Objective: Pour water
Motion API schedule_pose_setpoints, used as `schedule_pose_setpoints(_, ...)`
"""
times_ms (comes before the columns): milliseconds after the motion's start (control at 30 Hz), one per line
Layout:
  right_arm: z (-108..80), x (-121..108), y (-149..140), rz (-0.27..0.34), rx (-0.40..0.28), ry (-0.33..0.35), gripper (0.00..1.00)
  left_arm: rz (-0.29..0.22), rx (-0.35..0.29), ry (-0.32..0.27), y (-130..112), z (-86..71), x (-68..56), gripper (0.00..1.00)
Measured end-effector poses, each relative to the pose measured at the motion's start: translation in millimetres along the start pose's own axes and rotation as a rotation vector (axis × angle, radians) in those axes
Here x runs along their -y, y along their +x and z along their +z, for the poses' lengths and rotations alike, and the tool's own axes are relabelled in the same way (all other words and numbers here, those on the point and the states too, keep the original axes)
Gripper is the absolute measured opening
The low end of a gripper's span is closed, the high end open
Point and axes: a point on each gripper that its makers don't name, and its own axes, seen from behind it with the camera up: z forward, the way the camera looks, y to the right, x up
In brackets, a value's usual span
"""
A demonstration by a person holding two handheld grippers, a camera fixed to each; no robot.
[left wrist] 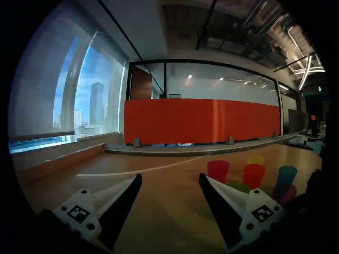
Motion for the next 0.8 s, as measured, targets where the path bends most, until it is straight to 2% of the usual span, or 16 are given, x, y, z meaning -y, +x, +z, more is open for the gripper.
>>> schedule_pose_setpoints(800,-0.4,0.0,-0.4,0.002,0.010,-0.006,0.99,0.000,0.000,0.000,-0.2,-1.2,-0.4,1.00)
